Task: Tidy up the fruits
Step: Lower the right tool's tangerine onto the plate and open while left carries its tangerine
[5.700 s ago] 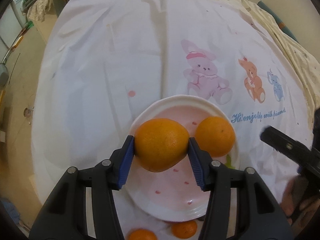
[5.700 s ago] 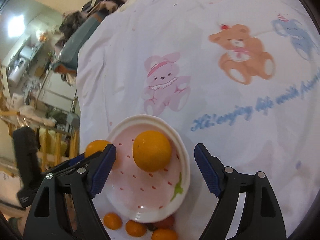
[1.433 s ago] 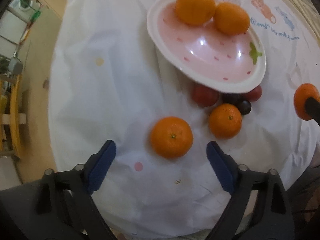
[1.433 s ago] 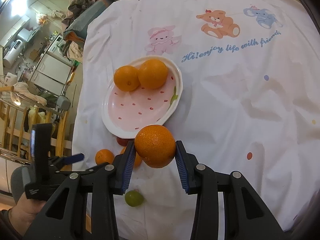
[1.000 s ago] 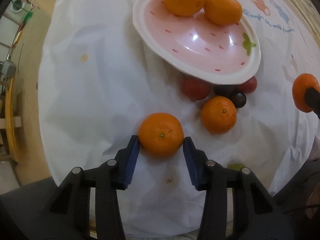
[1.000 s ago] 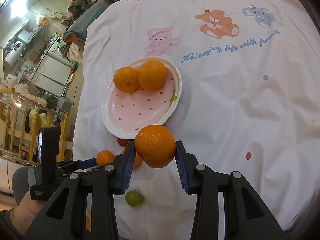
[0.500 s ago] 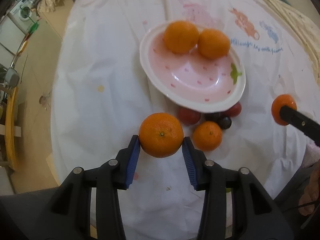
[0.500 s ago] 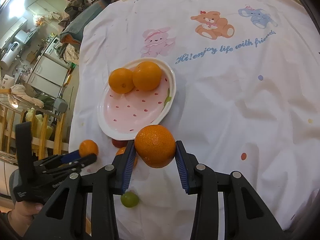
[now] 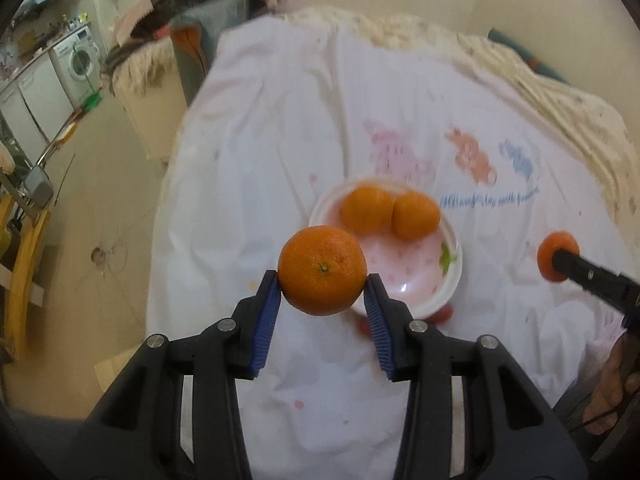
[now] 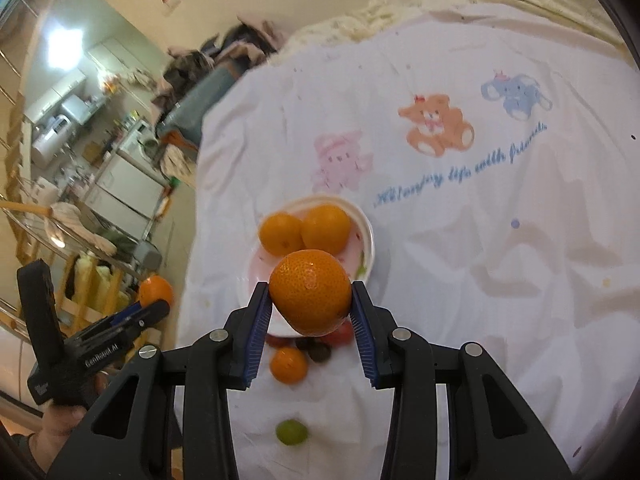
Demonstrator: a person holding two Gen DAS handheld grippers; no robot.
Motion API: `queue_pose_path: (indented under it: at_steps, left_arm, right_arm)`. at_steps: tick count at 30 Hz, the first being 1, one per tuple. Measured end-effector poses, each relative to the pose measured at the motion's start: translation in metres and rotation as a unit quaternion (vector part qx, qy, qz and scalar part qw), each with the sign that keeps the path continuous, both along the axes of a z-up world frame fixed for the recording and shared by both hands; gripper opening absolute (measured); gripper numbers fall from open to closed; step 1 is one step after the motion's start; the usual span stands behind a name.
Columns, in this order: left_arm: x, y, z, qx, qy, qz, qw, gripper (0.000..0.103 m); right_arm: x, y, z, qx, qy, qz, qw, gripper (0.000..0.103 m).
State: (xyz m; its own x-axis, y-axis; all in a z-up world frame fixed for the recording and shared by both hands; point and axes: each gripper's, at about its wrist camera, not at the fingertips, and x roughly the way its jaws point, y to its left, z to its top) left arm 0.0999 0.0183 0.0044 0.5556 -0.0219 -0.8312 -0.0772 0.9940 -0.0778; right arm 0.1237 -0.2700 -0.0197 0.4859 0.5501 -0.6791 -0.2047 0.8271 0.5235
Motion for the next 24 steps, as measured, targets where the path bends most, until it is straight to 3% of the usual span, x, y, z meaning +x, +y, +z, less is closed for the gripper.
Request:
queue_pose_path:
  at_steps: [5,15,20,24]
  left_arm:
    - [0.024,0.006,0.018,-0.015,-0.001,0.005,0.9999,0.038]
    - [0.07,-0.008,0.017,-0.025,0.013,-0.005,0.9996,0.038]
    - [0.084,-0.012,0.002,-0.026,0.016,-0.011,0.9995,0.038]
    - [0.09,-0.011,-0.02,-0.023,0.032,-0.014,0.9991,0.039]
  right_arm:
    - [0.004,0.001,0.016,-0.001,-0.013,0.003,1.0,0.041]
    - [0.044,0.004,0.041,-0.004,-0.015,0.011,1.0,0.041]
    - [0.069,0.016,0.035,-0.023,-0.011,0.026,0.999,0.041]
    - [0.086,0.035,0.012,-0.039,0.01,0.048,0.998,0.041]
